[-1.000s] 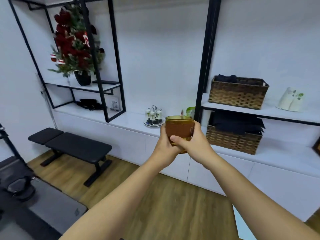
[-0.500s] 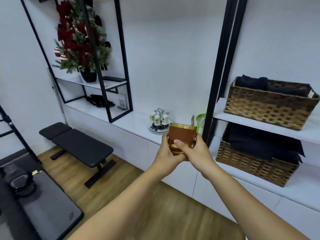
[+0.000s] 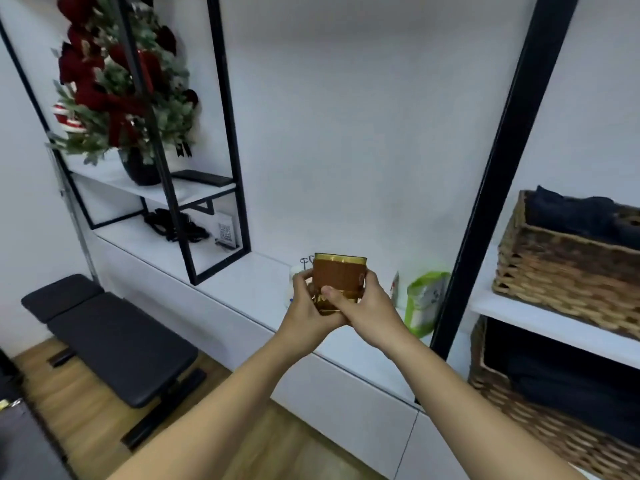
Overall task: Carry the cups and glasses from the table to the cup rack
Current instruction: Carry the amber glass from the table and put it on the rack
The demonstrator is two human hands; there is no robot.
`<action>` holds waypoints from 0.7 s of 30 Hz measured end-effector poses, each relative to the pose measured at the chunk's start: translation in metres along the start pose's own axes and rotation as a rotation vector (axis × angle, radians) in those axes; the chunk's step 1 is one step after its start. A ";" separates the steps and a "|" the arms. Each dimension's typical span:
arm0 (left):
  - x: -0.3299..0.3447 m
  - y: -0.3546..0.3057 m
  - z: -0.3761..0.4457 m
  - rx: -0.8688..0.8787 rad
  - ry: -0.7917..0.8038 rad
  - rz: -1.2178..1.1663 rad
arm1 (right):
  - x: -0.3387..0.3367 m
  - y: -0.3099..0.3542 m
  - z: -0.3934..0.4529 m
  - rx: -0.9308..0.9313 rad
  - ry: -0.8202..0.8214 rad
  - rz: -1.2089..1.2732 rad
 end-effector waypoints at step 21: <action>-0.054 0.093 0.359 -0.100 -0.171 0.104 | 0.001 -0.067 0.372 0.099 -0.066 0.031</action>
Point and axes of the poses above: each hand's wrist, its own z-axis towards the middle knuckle, its own x-axis out of the palm, y = z × x, the point moved 8 cm from there along z, towards the middle knuckle, and after that the axes turned 15 degrees about z, right-handed, at the moved point
